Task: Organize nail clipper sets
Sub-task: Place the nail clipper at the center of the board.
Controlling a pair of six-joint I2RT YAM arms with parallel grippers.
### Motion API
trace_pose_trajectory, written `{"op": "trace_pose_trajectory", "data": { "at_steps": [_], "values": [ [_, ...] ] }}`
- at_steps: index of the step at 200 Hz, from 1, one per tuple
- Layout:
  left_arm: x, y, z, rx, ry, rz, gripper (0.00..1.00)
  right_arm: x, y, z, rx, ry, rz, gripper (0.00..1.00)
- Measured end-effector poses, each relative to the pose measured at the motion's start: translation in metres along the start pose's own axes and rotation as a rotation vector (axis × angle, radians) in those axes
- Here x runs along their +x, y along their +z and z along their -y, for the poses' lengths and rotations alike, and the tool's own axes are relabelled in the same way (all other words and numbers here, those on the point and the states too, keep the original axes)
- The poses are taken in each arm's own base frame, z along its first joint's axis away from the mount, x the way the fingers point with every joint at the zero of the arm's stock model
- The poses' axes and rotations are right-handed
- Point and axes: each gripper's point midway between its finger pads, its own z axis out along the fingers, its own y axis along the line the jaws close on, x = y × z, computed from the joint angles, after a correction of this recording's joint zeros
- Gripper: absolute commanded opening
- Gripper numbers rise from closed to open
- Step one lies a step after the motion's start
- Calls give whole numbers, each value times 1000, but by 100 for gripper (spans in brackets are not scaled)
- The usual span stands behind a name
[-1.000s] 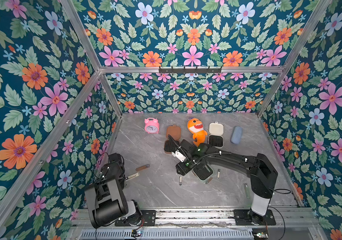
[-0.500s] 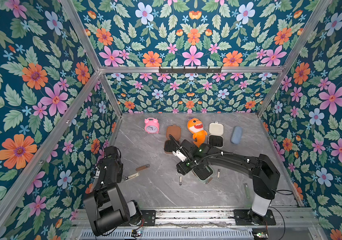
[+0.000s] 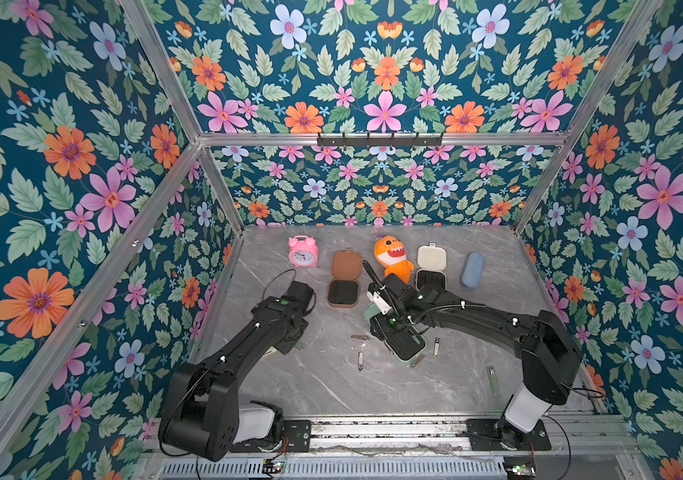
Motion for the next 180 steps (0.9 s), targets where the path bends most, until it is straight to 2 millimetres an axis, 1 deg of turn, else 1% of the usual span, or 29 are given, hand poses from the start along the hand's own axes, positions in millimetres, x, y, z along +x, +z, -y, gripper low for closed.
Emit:
{"op": "trace_pose_trajectory", "data": {
  "at_steps": [12, 23, 43, 54, 65, 77, 90, 94, 108, 127, 148, 151, 154, 161, 180],
  "values": [
    [20, 0, 12, -5, 69, -6, 3, 0, -2, 5, 12, 14, 6, 61],
    [37, 2, 21, -7, 123, -12, 3, 0, -4, 5, 11, 20, 12, 61],
    [64, 8, 32, -11, 198, -26, 3, 2, -5, 5, 12, 33, 17, 61],
    [76, 12, 35, -18, 222, -37, 3, 3, -5, 6, 15, 33, 16, 61],
    [86, 16, 38, -19, 242, -49, 3, 3, -11, 7, 20, 37, 28, 61],
    [95, 19, 42, -12, 258, -57, 3, -2, -17, 7, 22, 36, 53, 61],
    [103, 22, 45, -2, 270, -73, 6, -1, -17, 7, 21, 36, 55, 61],
    [104, 23, 45, -2, 273, -71, 8, 0, -16, 7, 22, 36, 52, 61],
    [106, 24, 46, 6, 275, -71, 21, 3, -16, 8, 26, 39, 43, 61],
    [105, 23, 47, 14, 273, -69, 40, 2, -18, 8, 25, 41, 49, 62],
    [105, 16, 52, 29, 268, -79, 55, 1, -22, 7, 20, 46, 60, 64],
    [104, 15, 53, 33, 267, -76, 61, 0, -23, 7, 19, 46, 62, 64],
    [103, 12, 55, 38, 267, -72, 64, 0, -24, 6, 18, 46, 64, 64],
    [99, 4, 61, 57, 264, -60, 66, -1, -25, 6, 17, 49, 67, 64],
    [84, -14, 74, 115, 238, -27, 66, -4, -28, 4, 10, 58, 74, 64]
  ]
}}
